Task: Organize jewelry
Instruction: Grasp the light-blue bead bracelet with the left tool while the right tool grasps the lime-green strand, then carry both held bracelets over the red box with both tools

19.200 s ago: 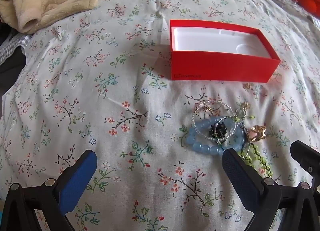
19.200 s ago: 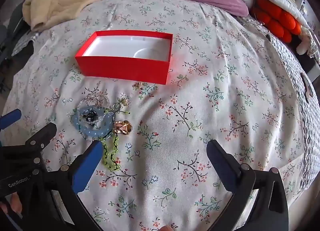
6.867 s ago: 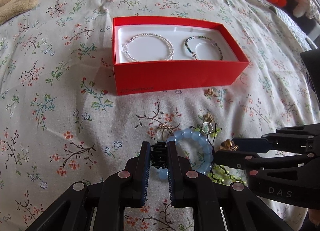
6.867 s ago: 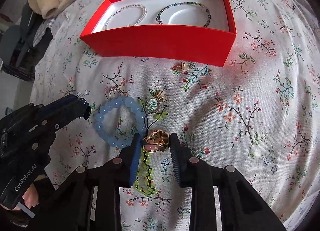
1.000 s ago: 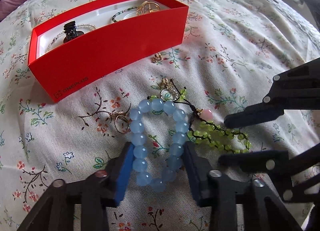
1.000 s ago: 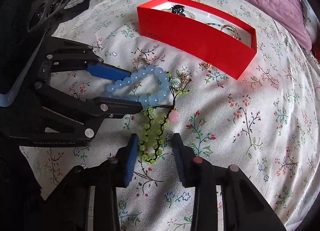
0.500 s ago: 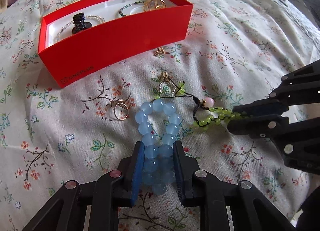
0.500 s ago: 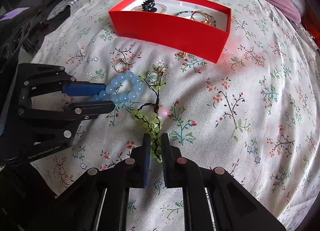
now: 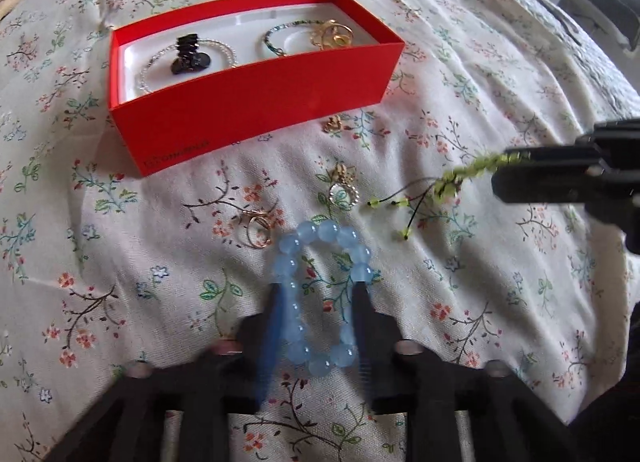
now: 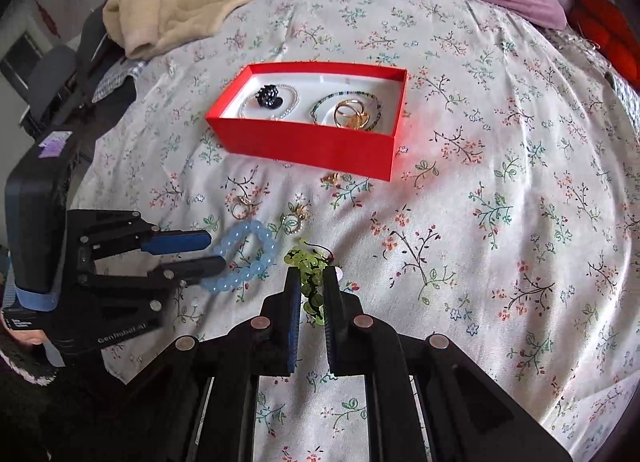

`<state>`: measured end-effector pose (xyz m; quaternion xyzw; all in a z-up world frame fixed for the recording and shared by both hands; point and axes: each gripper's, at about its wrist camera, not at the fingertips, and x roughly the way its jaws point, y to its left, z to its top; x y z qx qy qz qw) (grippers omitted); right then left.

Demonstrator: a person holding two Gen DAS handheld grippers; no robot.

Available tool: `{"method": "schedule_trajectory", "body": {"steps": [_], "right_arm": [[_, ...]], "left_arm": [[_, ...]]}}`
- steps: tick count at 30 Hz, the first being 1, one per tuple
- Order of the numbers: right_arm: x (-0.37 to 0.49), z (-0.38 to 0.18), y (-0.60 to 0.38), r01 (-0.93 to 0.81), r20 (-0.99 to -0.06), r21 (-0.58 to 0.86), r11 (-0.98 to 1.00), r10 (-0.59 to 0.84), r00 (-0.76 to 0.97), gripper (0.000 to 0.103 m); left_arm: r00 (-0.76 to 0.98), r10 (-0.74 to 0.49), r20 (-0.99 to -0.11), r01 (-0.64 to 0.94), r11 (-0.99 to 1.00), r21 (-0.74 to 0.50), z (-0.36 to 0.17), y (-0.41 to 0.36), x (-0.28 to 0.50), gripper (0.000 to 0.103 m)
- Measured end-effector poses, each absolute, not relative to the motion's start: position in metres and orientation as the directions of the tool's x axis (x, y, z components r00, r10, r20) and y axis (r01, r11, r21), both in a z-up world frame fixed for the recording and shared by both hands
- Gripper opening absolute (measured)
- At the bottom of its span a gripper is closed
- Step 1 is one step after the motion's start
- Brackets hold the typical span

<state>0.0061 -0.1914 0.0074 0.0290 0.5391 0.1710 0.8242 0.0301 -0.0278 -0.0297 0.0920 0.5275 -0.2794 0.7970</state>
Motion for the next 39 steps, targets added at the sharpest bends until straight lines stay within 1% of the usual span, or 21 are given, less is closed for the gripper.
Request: {"method": "schedule_trajectory", "body": {"steps": [1,2,3,4,7,9,11,13,15,20,21,26,39], "right_arm": [[0.007,0.01,-0.192,-0.247,-0.876,0.236,0.94,0.316,0.365,0.011],[0.007,0.011,-0.193,-0.244,-0.874,0.238,0.94,0.317,0.368,0.011],[0.008,0.012,-0.192,-0.242,-0.873,0.24,0.94,0.318,0.37,0.011],[0.008,0.013,-0.193,-0.24,-0.873,0.241,0.94,0.318,0.37,0.011],[0.01,0.012,-0.191,-0.234,-0.875,0.244,0.941,0.318,0.365,0.011],[0.011,0.011,-0.19,-0.232,-0.876,0.246,0.941,0.318,0.362,0.011],[0.012,0.012,-0.19,-0.231,-0.875,0.247,0.941,0.319,0.363,0.011],[0.013,0.013,-0.191,-0.228,-0.873,0.251,0.941,0.321,0.367,0.011],[0.014,0.014,-0.193,-0.223,-0.87,0.254,0.941,0.323,0.373,0.011],[0.016,0.019,-0.196,-0.213,-0.862,0.264,0.941,0.329,0.385,0.011],[0.016,0.02,-0.197,-0.211,-0.86,0.266,0.941,0.331,0.388,0.011],[0.018,0.027,-0.199,-0.205,-0.85,0.278,0.938,0.34,0.403,0.011],[0.026,0.046,-0.199,-0.202,-0.815,0.311,0.929,0.37,0.446,0.011]], "left_arm": [[0.282,-0.346,-0.895,0.551,0.822,-0.144,-0.032,-0.03,0.03,0.049],[0.277,-0.339,-0.899,0.562,0.816,-0.135,-0.035,-0.034,0.03,0.054],[0.278,-0.327,-0.903,0.569,0.813,-0.12,-0.038,-0.038,0.031,0.063],[0.28,-0.312,-0.908,0.575,0.812,-0.102,-0.042,-0.042,0.031,0.07],[0.272,-0.262,-0.926,0.585,0.809,-0.058,-0.057,-0.052,0.033,0.071],[0.29,-0.264,-0.92,0.586,0.809,-0.047,-0.06,-0.055,0.031,0.071],[0.296,-0.257,-0.92,0.573,0.818,-0.044,-0.058,-0.057,0.032,0.064],[0.3,-0.259,-0.918,0.561,0.827,-0.05,-0.056,-0.057,0.032,0.033],[0.287,-0.268,-0.92,0.541,0.838,-0.075,-0.055,-0.056,0.033,0.022],[0.258,-0.31,-0.915,0.467,0.869,-0.163,-0.052,-0.045,0.039,0.02],[0.252,-0.328,-0.911,0.453,0.872,-0.188,-0.051,-0.043,0.041,0.009],[0.238,-0.37,-0.898,0.393,0.882,-0.259,-0.045,-0.032,0.047,0.009],[0.297,-0.427,-0.854,0.377,0.874,-0.306,-0.009,-0.023,0.048,0.008]]}}
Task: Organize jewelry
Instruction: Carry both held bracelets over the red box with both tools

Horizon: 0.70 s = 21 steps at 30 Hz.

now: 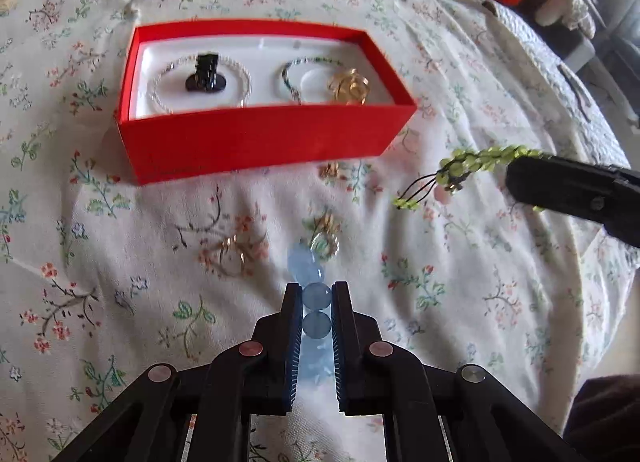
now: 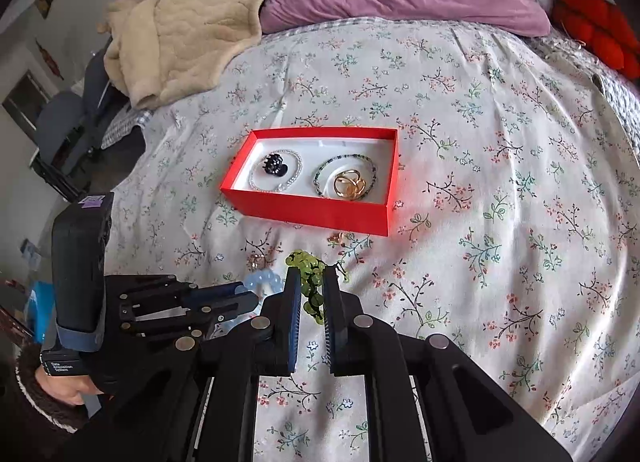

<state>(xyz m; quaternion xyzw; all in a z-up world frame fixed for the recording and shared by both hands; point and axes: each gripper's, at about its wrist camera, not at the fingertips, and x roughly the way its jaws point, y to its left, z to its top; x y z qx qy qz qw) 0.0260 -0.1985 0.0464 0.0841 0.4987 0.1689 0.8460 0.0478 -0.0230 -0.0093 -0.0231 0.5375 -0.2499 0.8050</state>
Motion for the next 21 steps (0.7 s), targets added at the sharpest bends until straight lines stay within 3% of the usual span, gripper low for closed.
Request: {"method": "schedule_trajectory", "body": {"steps": [21], "right_arm": [[0.058,0.074,-0.19,-0.199,-0.748,0.356,0.913,0.406,0.525,0.011]], "left_arm": [[0.487,-0.485,-0.726,0.348,0.871,-0.348,0.063,-0.021,0.082,0.008]]}}
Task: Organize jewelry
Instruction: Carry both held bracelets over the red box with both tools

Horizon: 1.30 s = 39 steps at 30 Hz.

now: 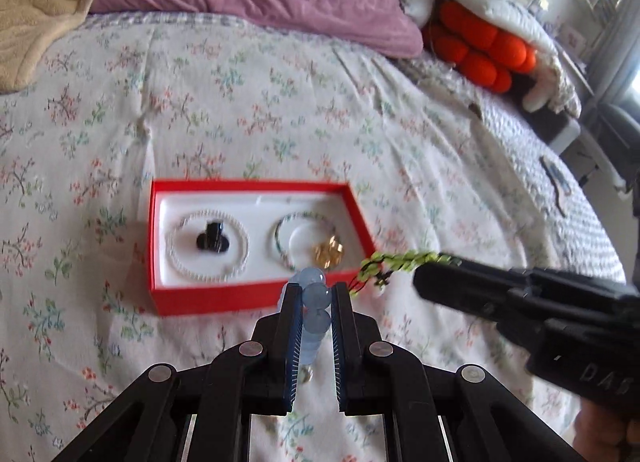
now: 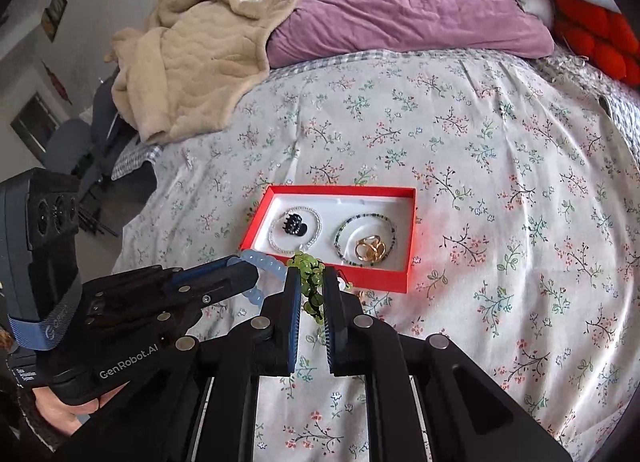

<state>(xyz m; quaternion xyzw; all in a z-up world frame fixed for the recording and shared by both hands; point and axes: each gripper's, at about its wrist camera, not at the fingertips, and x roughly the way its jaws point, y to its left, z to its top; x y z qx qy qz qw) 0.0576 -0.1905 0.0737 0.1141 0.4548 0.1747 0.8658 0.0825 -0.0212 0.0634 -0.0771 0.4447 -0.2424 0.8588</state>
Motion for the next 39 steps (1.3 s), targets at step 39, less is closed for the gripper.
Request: {"method": "schedule_trajectory", "body": {"steps": [39], "right_arm": [[0.124,0.019,-0.204,-0.081,-0.779,0.445,0.892,0.431,0.456,0.011]], "left_arm": [[0.56,-0.302,-0.772,0.131,0.952,-0.278,0.012,0.01,0.154,0.009]]}}
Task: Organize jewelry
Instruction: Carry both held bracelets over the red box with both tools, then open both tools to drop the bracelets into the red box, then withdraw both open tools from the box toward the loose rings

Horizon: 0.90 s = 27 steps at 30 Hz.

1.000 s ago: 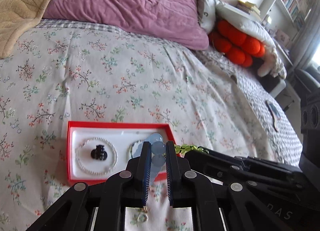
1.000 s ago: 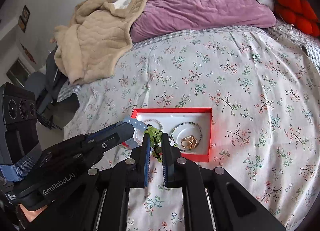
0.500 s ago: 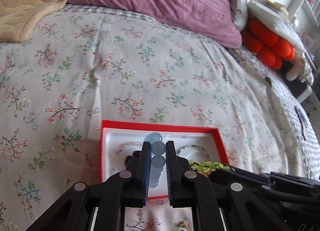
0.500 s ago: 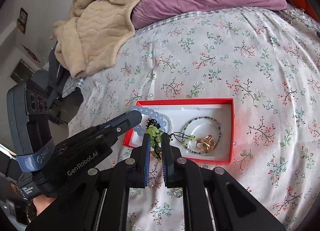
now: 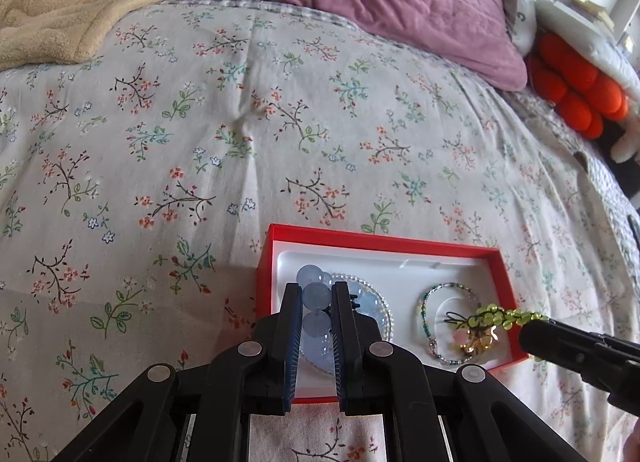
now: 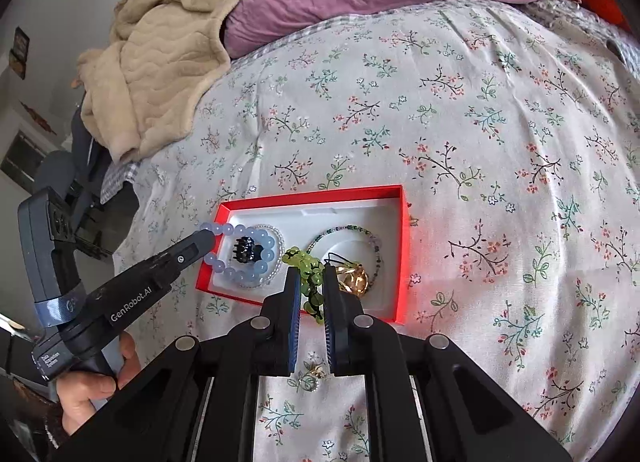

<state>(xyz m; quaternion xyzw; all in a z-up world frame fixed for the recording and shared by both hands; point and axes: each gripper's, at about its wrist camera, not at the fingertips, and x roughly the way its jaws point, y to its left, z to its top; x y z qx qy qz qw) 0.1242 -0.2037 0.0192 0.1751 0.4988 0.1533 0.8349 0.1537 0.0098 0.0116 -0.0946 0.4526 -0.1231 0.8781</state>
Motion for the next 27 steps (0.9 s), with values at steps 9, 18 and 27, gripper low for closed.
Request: {"method": "schedule_trajectory", "body": {"steps": [9,18,27], "right_arm": [[0.125,0.015,-0.226,-0.011,-0.797,0.442,0.897,0.398,0.454,0.03],[0.114,0.026,-0.229,-0.034,-0.792,0.435,0.9,0.4,0.461,0.042],[0.096,0.034,-0.229,-0.053,-0.797,0.404,0.913,0.38,0.471,0.059]], "left_arm": [[0.552,-0.295,-0.78,0.176,0.956,-0.237,0.02,-0.001,0.144,0.038],[0.55,-0.281,-0.786,0.226,0.957,-0.184,0.029,-0.004,0.124,0.065],[0.557,-0.258,-0.789,0.245,0.959,-0.141,0.034,0.0,0.1,0.081]]}}
